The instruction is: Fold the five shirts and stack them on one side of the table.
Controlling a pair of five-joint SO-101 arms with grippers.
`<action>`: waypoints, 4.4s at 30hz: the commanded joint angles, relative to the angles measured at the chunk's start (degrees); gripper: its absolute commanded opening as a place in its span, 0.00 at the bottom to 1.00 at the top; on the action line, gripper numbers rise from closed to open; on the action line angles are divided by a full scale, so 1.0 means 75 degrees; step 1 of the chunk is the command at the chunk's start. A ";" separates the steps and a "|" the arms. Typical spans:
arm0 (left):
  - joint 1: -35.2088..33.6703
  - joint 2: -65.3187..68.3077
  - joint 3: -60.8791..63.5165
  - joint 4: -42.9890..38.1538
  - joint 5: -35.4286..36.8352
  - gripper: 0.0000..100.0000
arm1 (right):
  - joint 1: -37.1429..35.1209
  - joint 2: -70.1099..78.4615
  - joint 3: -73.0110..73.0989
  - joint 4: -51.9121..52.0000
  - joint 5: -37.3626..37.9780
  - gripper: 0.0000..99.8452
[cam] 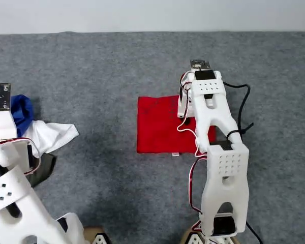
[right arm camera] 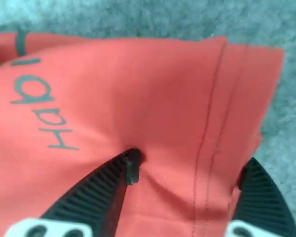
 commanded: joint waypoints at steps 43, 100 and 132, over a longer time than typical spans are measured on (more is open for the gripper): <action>-0.0012 -0.0117 -0.0205 0.0176 -0.0070 0.01 | 0.1577 0.0076 -0.1582 -0.2034 1.0139 0.02; -0.0012 -0.0117 0.0064 0.0164 -0.0070 0.01 | -0.0088 -0.1952 -0.1793 0.1436 0.2813 0.01; 0.0012 -0.0094 0.0076 0.0176 -0.0082 0.01 | 0.1647 -0.1026 -0.1160 0.2280 -0.3012 0.33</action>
